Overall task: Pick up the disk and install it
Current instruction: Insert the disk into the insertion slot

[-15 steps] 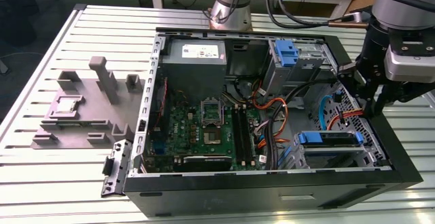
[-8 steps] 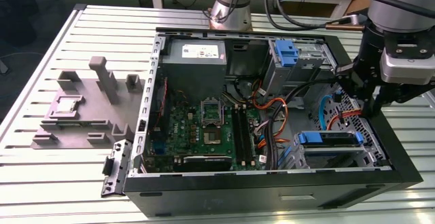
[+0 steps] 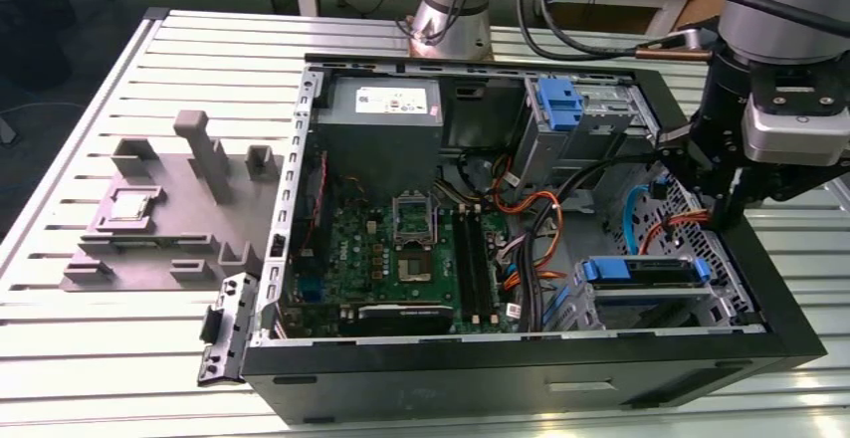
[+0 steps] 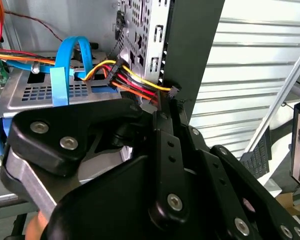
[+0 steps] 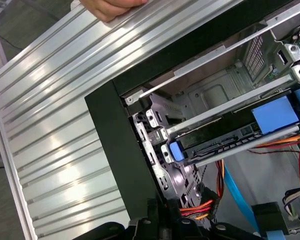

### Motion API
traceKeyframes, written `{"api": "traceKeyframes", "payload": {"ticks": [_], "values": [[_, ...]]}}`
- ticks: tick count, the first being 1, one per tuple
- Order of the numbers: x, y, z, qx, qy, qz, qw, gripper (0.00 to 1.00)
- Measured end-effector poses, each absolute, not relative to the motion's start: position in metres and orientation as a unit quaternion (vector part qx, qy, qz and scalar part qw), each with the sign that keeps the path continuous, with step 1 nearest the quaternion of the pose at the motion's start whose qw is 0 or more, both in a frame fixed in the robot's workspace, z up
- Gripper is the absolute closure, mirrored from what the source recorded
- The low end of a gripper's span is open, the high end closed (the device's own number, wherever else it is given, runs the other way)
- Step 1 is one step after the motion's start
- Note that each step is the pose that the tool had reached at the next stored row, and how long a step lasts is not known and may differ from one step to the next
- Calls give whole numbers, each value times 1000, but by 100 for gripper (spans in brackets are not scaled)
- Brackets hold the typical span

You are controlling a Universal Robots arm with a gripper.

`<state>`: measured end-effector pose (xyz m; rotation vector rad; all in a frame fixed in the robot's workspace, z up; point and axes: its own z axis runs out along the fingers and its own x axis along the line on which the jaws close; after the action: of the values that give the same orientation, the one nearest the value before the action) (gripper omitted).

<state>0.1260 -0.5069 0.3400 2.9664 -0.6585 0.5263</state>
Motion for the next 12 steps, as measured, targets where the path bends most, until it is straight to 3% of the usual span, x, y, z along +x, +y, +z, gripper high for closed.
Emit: {"api": "traceKeyframes", "payload": {"ticks": [1,12], "values": [[126,-507,341,962,-213,170,29,82],[126,-507,356,962,-213,170,29,82]]}}
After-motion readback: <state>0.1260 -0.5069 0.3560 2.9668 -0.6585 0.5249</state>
